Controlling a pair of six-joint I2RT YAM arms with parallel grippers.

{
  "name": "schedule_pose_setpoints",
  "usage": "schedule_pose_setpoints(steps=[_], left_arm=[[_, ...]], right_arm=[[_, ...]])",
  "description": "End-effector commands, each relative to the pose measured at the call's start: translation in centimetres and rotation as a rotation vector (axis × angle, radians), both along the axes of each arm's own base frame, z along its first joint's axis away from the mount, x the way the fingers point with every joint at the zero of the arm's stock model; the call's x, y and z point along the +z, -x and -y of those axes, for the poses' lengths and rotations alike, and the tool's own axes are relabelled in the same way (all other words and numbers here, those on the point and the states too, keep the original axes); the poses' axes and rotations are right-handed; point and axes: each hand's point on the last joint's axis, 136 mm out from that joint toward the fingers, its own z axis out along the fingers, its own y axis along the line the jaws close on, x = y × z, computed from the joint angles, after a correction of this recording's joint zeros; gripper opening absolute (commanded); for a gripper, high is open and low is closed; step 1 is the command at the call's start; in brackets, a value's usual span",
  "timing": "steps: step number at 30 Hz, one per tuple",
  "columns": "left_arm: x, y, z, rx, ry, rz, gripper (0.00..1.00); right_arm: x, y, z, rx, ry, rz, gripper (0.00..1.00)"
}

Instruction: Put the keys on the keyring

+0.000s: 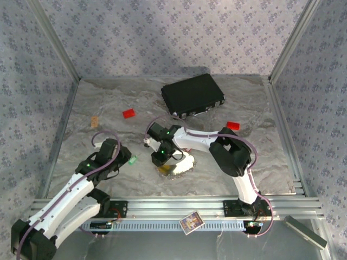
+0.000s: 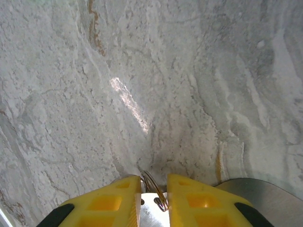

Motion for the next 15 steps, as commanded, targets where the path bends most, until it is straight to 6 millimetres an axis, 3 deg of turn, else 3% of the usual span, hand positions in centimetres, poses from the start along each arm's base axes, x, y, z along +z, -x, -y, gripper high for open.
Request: schedule_pose_setpoints(steps=[1, 7, 15], left_arm=[[0.11, -0.01, -0.01, -0.01, -0.001, 0.007, 0.47], [0.08, 0.0, 0.0, -0.01, 0.0, 0.005, 0.47], [0.33, -0.07, 0.05, -0.017, -0.002, 0.009, 0.47]], right_arm=[[-0.28, 0.63, -0.05, 0.035, 0.021, -0.024, 0.22], [-0.4, 0.7, -0.05, 0.039, 0.03, -0.023, 0.17], [0.56, 0.54, 0.01, 0.045, 0.023, 0.005, 0.0]])
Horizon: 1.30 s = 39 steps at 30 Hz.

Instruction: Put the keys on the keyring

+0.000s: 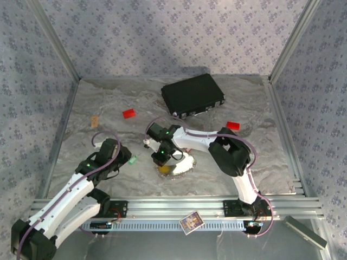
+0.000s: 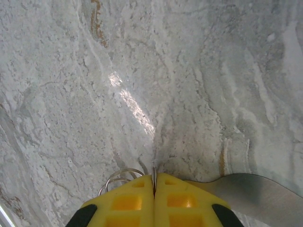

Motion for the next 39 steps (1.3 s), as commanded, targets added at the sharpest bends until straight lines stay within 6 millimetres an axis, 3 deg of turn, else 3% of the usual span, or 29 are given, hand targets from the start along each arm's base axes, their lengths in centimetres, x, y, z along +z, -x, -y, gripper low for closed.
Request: schedule_pose_setpoints(steps=[1, 12, 18, 23, 24, 31, 35, 39], left_arm=[[0.4, -0.1, 0.1, -0.021, -0.003, 0.011, 0.46], [4.1, -1.7, 1.9, -0.165, 0.008, 0.192, 0.48], [8.2, -2.7, 3.6, -0.313, -0.003, 0.412, 0.52], [12.8, -3.4, 4.5, -0.411, -0.066, 0.622, 0.52], [13.5, -3.5, 4.7, -0.427, -0.076, 0.649, 0.52], [17.4, -4.1, 6.5, -0.582, -0.184, 0.815, 0.52], [18.4, -3.5, 8.4, -0.742, -0.236, 0.902, 0.54], [17.8, -2.7, 10.3, -0.897, -0.253, 0.944, 0.55]], right_arm=[[0.9, 0.2, 0.0, 0.019, 0.005, 0.018, 0.0], [7.0, -0.3, 0.7, 0.018, -0.109, 0.187, 0.0], [11.3, -0.9, 2.0, 0.006, -0.204, 0.343, 0.0], [15.1, -1.4, 3.2, -0.007, -0.306, 0.455, 0.0], [14.7, -1.3, 3.7, -0.006, -0.305, 0.454, 0.0], [18.4, -1.8, 4.9, 0.015, -0.426, 0.583, 0.0], [20.2, -2.2, 5.6, 0.016, -0.479, 0.653, 0.0], [21.1, -1.8, 6.0, 0.059, -0.534, 0.688, 0.0]])
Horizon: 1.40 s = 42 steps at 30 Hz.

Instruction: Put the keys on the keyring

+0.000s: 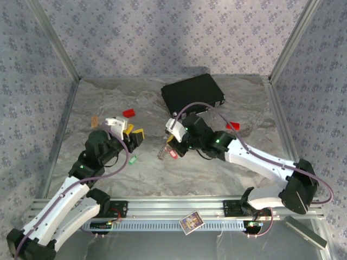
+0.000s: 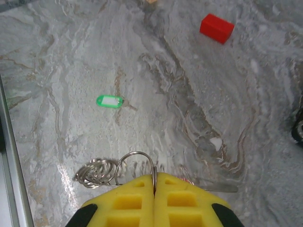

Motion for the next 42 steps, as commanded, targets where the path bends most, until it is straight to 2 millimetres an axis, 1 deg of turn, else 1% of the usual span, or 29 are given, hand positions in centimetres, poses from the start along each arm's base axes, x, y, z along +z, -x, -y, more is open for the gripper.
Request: schedule_pose_setpoints(steps=[1, 7, 10, 13, 15, 17, 18, 20, 23, 26, 28, 33, 37, 42], left_arm=[[1.7, 0.9, 2.0, -0.163, -0.056, 0.127, 0.54], [1.2, 2.0, 3.7, -0.301, -0.117, 0.175, 0.46], [1.2, 2.5, 4.3, -0.359, -0.162, 0.203, 0.42], [0.6, 3.4, 5.3, -0.447, -0.191, 0.188, 0.42], [-0.1, 4.4, 6.2, -0.527, -0.189, 0.14, 0.43], [-0.7, 5.6, 7.2, -0.612, -0.158, 0.075, 0.46], [-1.0, 5.9, 7.5, -0.632, -0.139, 0.044, 0.47], [-1.6, 5.6, 7.8, -0.617, -0.097, -0.035, 0.48], [-1.7, 4.9, 8.0, -0.588, 0.008, -0.128, 0.49], [-1.3, 5.4, 8.5, -0.642, 0.133, -0.19, 0.5], [-1.4, 5.9, 8.9, -0.676, 0.188, -0.242, 0.51], [-2.7, 5.9, 9.5, -0.68, 0.236, -0.385, 0.51], [-2.6, 5.4, 9.9, -0.659, 0.318, -0.444, 0.5], [-3.8, 5.8, 10.5, -0.66, 0.307, -0.502, 0.47]], right_arm=[[2.4, 0.3, -0.3, 0.071, -0.075, 0.098, 0.0], [2.5, 1.6, 0.1, 0.165, -0.067, 0.13, 0.0], [2.5, 1.8, 0.5, 0.19, -0.05, 0.147, 0.0], [2.7, 1.6, 0.7, 0.191, -0.046, 0.161, 0.0], [2.9, 1.5, 0.8, 0.186, -0.049, 0.17, 0.0], [2.9, 1.5, 0.8, 0.189, -0.053, 0.173, 0.0], [2.9, 1.6, 0.8, 0.193, -0.054, 0.174, 0.0], [2.9, 2.0, 0.8, 0.213, -0.06, 0.176, 0.0], [2.7, 2.2, 0.9, 0.229, -0.052, 0.194, 0.0], [2.6, 2.4, 1.1, 0.239, -0.045, 0.208, 0.0], [2.5, 2.5, 1.2, 0.249, -0.044, 0.214, 0.0], [2.5, 2.7, 1.0, 0.26, -0.048, 0.217, 0.0], [2.7, 2.7, 0.8, 0.261, -0.057, 0.231, 0.0], [3.0, 2.8, 0.6, 0.266, -0.071, 0.24, 0.0]])
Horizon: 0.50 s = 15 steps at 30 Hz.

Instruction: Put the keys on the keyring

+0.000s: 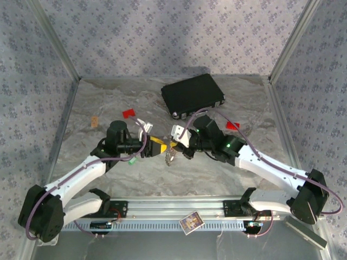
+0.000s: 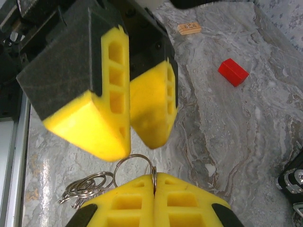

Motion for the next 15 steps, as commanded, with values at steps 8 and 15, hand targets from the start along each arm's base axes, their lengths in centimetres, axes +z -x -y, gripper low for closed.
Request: schedule_pose_setpoints(steps=[8, 15], left_arm=[[0.88, 1.13, 1.17, -0.063, 0.042, -0.009, 0.39], [1.3, 1.59, 1.07, -0.076, 0.039, 0.035, 0.25]], right_arm=[[1.71, 0.61, -0.76, 0.043, -0.058, 0.048, 0.0], [1.44, 0.45, -0.89, 0.036, -0.051, 0.047, 0.0]])
